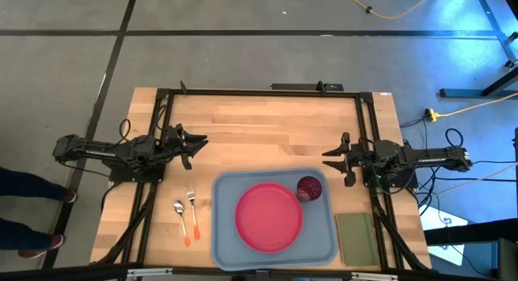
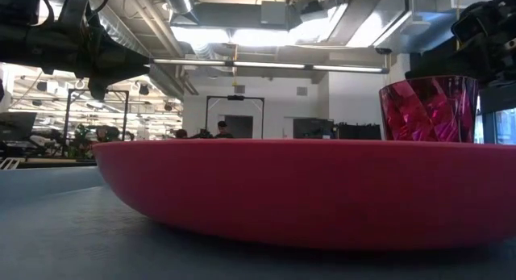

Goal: Pick and place plate/cup/fork/spoon on tray
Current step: Put the orange fork on the blue tray to the left side of the pink plate

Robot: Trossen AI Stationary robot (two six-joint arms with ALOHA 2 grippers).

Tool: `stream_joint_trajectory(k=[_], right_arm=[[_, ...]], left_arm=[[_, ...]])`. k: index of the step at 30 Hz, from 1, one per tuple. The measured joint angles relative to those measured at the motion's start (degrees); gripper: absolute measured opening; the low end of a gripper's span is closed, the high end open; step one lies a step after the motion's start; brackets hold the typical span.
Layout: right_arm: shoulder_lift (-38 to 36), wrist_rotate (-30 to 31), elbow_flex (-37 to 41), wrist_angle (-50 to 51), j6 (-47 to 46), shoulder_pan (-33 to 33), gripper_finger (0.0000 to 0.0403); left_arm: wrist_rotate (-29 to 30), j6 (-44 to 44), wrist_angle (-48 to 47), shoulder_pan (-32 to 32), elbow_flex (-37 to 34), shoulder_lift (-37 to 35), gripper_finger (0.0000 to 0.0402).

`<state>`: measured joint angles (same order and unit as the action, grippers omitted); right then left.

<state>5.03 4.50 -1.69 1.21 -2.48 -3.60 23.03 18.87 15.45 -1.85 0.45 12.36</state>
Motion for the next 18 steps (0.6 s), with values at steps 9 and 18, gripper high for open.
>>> stream_joint_trajectory(k=[9,18], right_arm=[[0.05,-0.52,0.00,0.02,-7.05,0.00,0.0134],[0.05,-0.53,0.00,0.01,-7.68,0.00,0.0134]], left_arm=[[0.01,0.00,0.01,0.00,0.00,0.00,0.0099],[0.02,0.00,0.01,0.01,0.00,0.00,0.0099]])
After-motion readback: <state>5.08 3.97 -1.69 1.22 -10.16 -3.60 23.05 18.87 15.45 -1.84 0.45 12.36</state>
